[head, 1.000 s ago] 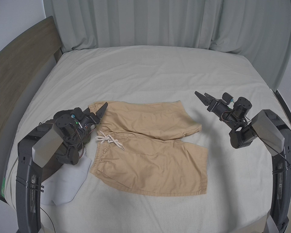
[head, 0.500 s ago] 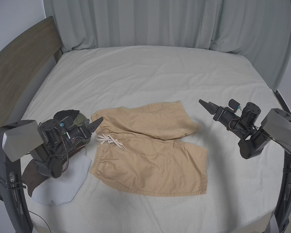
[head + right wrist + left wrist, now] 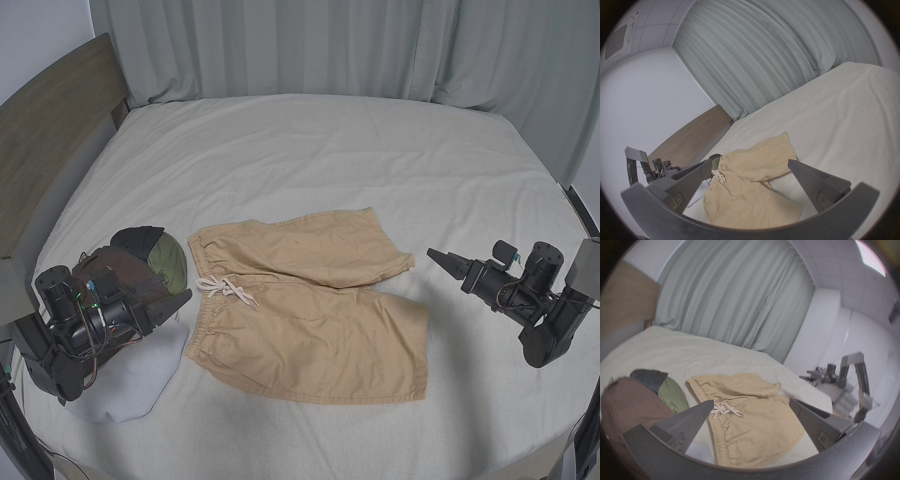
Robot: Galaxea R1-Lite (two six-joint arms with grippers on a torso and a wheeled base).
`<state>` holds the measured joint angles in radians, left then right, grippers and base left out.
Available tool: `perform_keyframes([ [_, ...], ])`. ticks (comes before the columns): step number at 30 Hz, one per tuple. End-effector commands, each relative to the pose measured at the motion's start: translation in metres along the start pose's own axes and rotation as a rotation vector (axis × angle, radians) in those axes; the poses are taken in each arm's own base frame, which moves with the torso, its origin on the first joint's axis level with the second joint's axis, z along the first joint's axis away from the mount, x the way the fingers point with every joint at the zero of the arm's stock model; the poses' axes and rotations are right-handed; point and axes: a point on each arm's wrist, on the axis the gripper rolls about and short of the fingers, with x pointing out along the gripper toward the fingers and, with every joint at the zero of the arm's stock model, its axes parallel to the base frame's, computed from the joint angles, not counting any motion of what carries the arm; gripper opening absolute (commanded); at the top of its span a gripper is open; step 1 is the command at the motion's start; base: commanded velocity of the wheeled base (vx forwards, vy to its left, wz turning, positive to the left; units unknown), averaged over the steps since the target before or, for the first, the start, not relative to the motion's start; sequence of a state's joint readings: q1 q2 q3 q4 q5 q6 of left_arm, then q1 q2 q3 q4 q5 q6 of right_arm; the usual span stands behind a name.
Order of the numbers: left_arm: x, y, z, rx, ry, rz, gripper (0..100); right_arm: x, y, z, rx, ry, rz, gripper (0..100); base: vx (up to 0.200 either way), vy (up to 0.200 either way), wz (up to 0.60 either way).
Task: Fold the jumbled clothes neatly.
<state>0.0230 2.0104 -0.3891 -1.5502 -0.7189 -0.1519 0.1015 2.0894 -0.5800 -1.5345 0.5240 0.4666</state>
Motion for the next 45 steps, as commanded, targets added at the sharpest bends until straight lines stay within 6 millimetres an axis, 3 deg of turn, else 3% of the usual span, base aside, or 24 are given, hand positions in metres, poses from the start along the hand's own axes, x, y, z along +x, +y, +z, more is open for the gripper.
perform_keyframes([
  [1, -0.004, 0.007, -0.025, 0.108, 0.078, -0.028, 100, -0.015, 0.004, -0.009, 0.007, 0.043, -0.019, 100, 0.000, 0.000, 0.00],
  [5, 0.000, 0.011, -0.038, 0.151, 0.110, -0.069, 100, -0.023, -0.002, -0.026, 0.046, 0.106, -0.053, 100, 0.000, 0.000, 0.00],
  [9, 0.001, 0.011, -0.039, 0.148, 0.111, -0.078, 100, -0.024, -0.022, -0.039, 0.072, 0.137, -0.105, 100, 0.000, 0.000, 0.00],
  [16, 0.001, 0.011, -0.039, 0.148, 0.111, -0.082, 100, -0.022, -0.033, -0.059, 0.109, 0.192, -0.130, 100, 0.000, 0.000, 0.00],
  [29, 0.001, 0.011, -0.038, 0.151, 0.108, -0.081, 100, 0.006, -0.065, -0.104, 0.165, 0.258, -0.142, 100, 0.000, 0.000, 0.00],
  [38, 0.001, 0.011, -0.040, 0.146, 0.112, -0.084, 100, 0.022, -0.053, -0.105, 0.187, 0.253, -0.081, 100, 0.000, 0.000, 0.00],
  [45, 0.000, 0.011, -0.040, 0.144, 0.113, -0.084, 100, 0.034, -0.054, -0.090, 0.159, 0.203, -0.014, 100, 0.000, 0.000, 0.00],
])
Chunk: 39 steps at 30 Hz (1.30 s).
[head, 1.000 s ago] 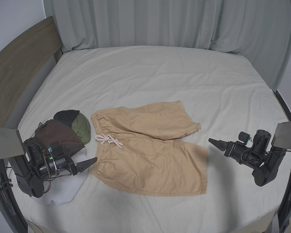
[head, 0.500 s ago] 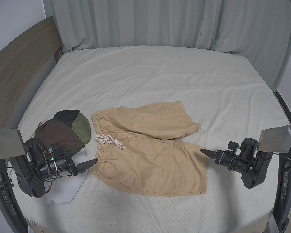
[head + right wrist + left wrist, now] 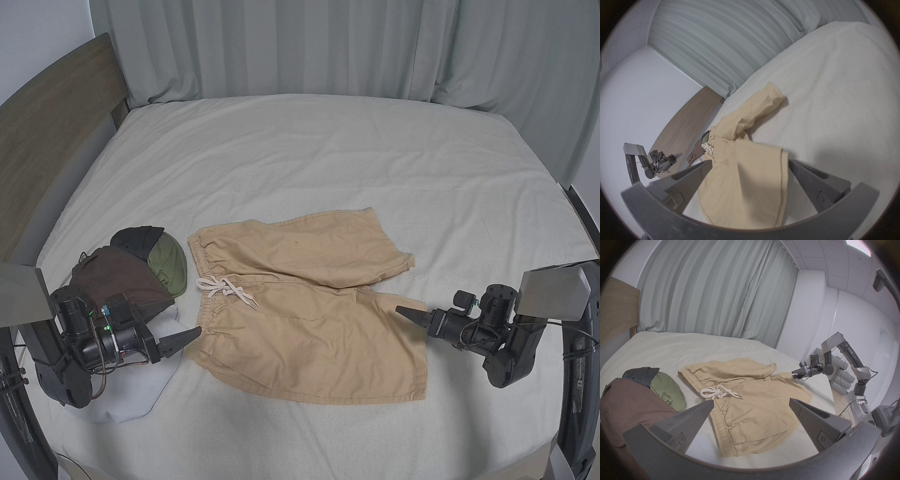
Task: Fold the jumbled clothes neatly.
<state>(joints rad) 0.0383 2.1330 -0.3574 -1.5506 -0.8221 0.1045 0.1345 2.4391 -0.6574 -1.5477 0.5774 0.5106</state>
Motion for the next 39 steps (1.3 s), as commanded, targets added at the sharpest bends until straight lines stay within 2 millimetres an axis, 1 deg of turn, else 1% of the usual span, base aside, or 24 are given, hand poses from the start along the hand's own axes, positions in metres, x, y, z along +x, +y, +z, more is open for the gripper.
perform_keyframes([
  [1, 0.000, 0.000, -0.001, -0.003, 0.002, 0.001, 100, 0.005, -0.003, 0.013, -0.024, -0.044, 0.016, 100, 0.000, 0.000, 0.00],
  [3, 0.000, 0.000, -0.001, -0.004, 0.003, 0.001, 100, 0.004, -0.002, 0.017, -0.029, -0.056, 0.018, 100, 0.000, 0.000, 0.00],
  [4, 0.000, 0.000, -0.001, -0.004, 0.004, 0.000, 100, 0.002, 0.001, 0.024, -0.034, -0.074, 0.026, 100, 0.000, 0.000, 0.00],
  [5, 0.000, 0.000, -0.001, -0.004, 0.004, 0.000, 100, 0.002, 0.001, 0.024, -0.034, -0.074, 0.026, 100, 0.000, 0.000, 0.00],
  [6, 0.001, -0.001, -0.001, -0.004, 0.004, -0.003, 100, -0.001, 0.003, 0.033, -0.023, -0.100, 0.030, 100, 0.000, 0.000, 0.00],
  [8, 0.001, -0.001, -0.001, -0.004, 0.004, -0.003, 100, -0.004, 0.003, 0.037, -0.013, -0.111, 0.027, 100, 0.000, 0.000, 0.00],
  [11, 0.000, 0.000, -0.001, -0.004, 0.004, 0.000, 100, -0.008, -0.003, 0.041, -0.010, -0.125, 0.013, 100, 0.000, 0.000, 0.00],
  [17, 0.001, 0.001, -0.005, -0.012, 0.011, 0.000, 100, -0.012, -0.006, 0.044, -0.012, -0.135, 0.001, 100, 0.000, 0.000, 0.00],
  [19, 0.001, 0.002, -0.005, -0.013, 0.012, 0.000, 100, -0.016, -0.008, 0.048, -0.021, -0.146, -0.009, 100, 0.000, 0.000, 0.00],
  [25, 0.002, 0.001, -0.006, -0.016, 0.015, -0.002, 100, -0.022, -0.012, 0.025, -0.040, -0.075, -0.051, 100, 0.000, 0.000, 0.00],
  [27, 0.001, 0.002, -0.006, -0.014, 0.013, 0.000, 100, -0.021, -0.019, 0.010, -0.046, -0.029, -0.069, 100, 0.000, 0.000, 0.00],
  [29, 0.001, 0.002, -0.006, -0.014, 0.013, 0.000, 100, -0.018, -0.024, 0.001, -0.044, -0.007, -0.078, 100, 0.000, 0.000, 0.00],
  [35, 0.001, 0.002, -0.006, -0.015, 0.014, 0.000, 100, -0.009, -0.016, -0.009, -0.045, 0.027, -0.047, 100, 0.000, 0.000, 0.00],
  [39, 0.001, 0.001, -0.007, -0.018, 0.016, -0.002, 100, -0.002, -0.008, -0.009, -0.057, 0.029, -0.015, 100, 0.000, 0.000, 0.00],
])
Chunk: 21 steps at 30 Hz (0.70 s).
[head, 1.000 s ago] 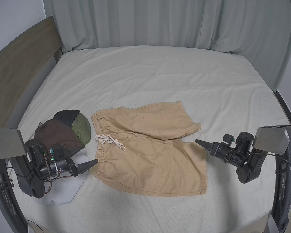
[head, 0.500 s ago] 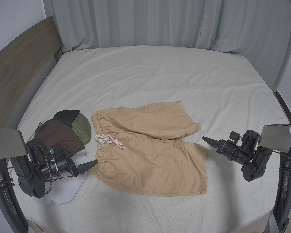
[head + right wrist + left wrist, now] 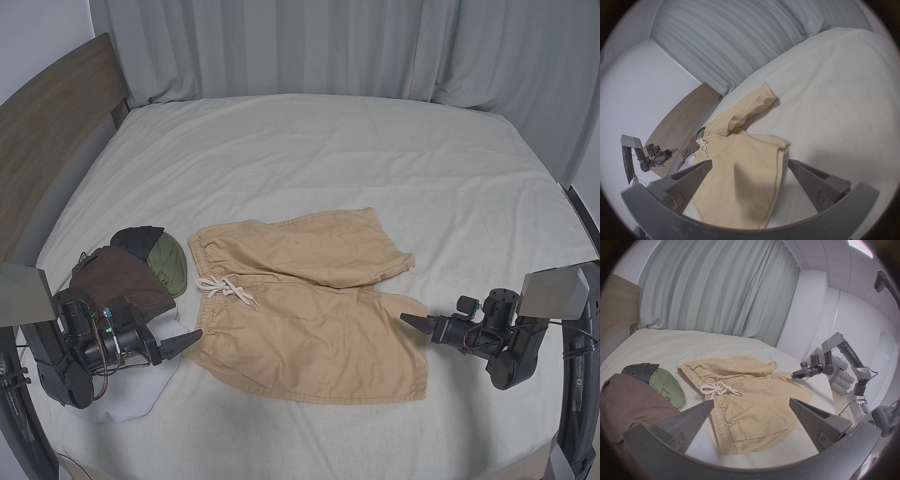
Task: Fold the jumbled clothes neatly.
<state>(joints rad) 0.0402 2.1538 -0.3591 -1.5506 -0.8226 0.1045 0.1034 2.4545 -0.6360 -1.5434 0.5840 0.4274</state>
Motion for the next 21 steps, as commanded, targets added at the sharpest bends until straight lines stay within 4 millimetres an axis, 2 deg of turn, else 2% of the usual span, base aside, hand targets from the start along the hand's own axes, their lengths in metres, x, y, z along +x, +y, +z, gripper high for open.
perform_keyframes([
  [1, 0.000, 0.000, -0.001, -0.003, 0.003, 0.000, 100, 0.007, 0.007, -0.001, -0.009, 0.005, 0.027, 100, 0.000, 0.000, 0.00],
  [5, 0.000, -0.001, -0.002, -0.005, 0.005, -0.004, 100, 0.006, 0.013, 0.008, -0.024, -0.019, 0.043, 100, 0.000, 0.000, 0.00],
  [6, 0.000, -0.001, -0.002, -0.006, 0.006, -0.004, 100, 0.003, 0.021, 0.020, -0.039, -0.049, 0.057, 100, 0.000, 0.000, 0.00],
  [9, 0.001, -0.001, -0.003, -0.009, 0.010, -0.007, 100, -0.002, 0.028, 0.036, -0.030, -0.090, 0.079, 100, 0.000, 0.000, 0.00],
  [11, 0.002, -0.001, -0.005, -0.013, 0.013, -0.007, 100, -0.002, 0.028, 0.042, -0.023, -0.107, 0.083, 100, 0.000, 0.000, 0.00],
  [12, 0.002, -0.001, -0.006, -0.015, 0.015, -0.008, 100, -0.003, 0.026, 0.051, -0.018, -0.136, 0.085, 100, 0.000, 0.000, 0.00],
  [21, 0.002, 0.000, -0.006, -0.014, 0.014, -0.007, 100, -0.003, 0.013, 0.052, -0.011, -0.151, 0.062, 100, 0.000, 0.000, 0.00],
])
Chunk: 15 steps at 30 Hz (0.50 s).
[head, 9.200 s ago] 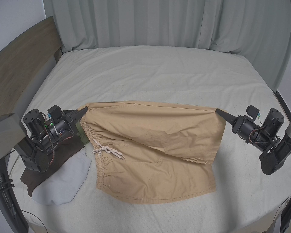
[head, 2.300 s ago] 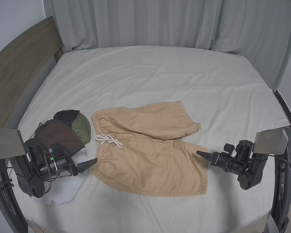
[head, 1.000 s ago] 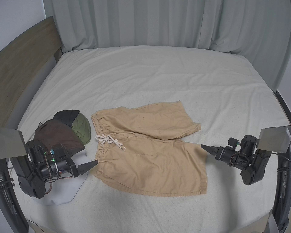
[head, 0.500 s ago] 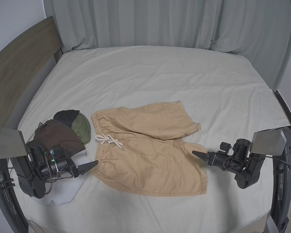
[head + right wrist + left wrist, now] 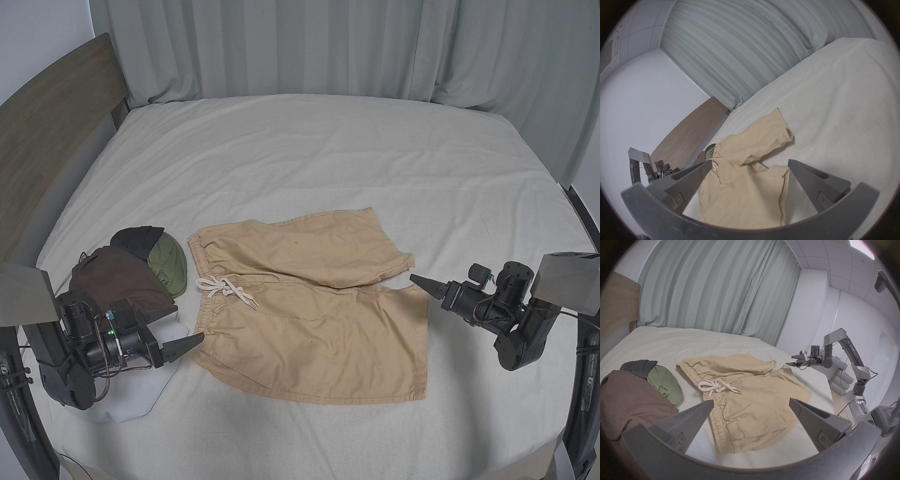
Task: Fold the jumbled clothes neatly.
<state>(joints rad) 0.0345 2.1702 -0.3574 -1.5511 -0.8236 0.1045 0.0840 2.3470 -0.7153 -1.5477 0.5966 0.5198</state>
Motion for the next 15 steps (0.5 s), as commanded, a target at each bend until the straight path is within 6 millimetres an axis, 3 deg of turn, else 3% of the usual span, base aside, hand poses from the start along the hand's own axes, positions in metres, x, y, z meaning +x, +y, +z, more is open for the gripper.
perform_keyframes([
  [1, 0.000, 0.000, -0.001, -0.002, 0.001, 0.001, 100, 0.000, -0.005, -0.001, 0.004, 0.000, -0.008, 100, 0.000, 0.000, 0.00],
  [8, 0.000, 0.001, -0.008, -0.025, 0.022, 0.001, 100, -0.001, -0.002, 0.000, -0.008, -0.004, -0.008, 100, 0.000, 0.000, 0.00],
  [15, 0.000, -0.003, -0.036, -0.111, 0.101, -0.022, 100, -0.007, 0.050, -0.001, -0.068, 0.035, 0.077, 100, 0.000, 0.000, 0.00],
])
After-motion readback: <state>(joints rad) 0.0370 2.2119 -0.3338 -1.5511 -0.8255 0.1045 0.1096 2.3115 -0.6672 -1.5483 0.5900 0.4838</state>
